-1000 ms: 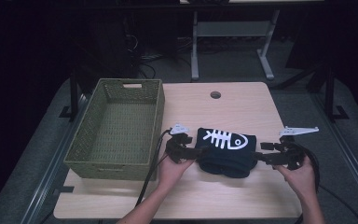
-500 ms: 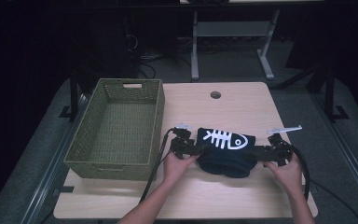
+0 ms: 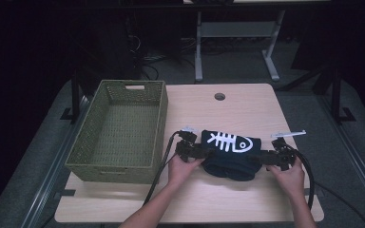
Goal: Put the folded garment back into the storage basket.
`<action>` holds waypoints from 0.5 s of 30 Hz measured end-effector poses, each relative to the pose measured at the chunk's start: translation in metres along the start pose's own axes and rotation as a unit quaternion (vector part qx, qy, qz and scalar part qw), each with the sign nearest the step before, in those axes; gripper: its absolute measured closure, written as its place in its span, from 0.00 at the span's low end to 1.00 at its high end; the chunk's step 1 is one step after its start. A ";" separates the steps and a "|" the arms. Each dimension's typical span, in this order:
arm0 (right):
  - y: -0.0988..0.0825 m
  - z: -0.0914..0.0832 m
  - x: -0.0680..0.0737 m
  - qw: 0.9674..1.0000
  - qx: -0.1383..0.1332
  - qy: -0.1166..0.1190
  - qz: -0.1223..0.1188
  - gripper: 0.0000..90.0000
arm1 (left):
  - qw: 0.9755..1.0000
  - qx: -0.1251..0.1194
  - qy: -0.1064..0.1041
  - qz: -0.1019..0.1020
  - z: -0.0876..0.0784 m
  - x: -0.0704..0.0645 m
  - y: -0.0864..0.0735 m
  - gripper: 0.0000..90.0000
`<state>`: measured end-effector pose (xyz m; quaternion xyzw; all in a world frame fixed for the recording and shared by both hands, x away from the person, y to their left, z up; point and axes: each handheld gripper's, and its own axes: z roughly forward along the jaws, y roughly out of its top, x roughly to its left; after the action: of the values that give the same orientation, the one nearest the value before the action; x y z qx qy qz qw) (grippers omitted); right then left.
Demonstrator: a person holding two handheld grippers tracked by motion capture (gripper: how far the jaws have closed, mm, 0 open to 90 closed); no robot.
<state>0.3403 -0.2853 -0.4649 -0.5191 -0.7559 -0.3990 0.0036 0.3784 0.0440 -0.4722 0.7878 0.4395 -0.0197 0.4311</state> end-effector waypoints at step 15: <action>-0.004 0.004 0.005 1.000 -0.001 -0.008 0.003 0.57 | 0.999 0.001 -0.036 -0.020 0.001 -0.002 -0.005 0.64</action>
<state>0.3370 -0.2795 -0.4679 -0.5246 -0.7541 -0.3952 -0.0021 0.3743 0.0432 -0.4757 0.7779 0.4397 -0.0571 0.4453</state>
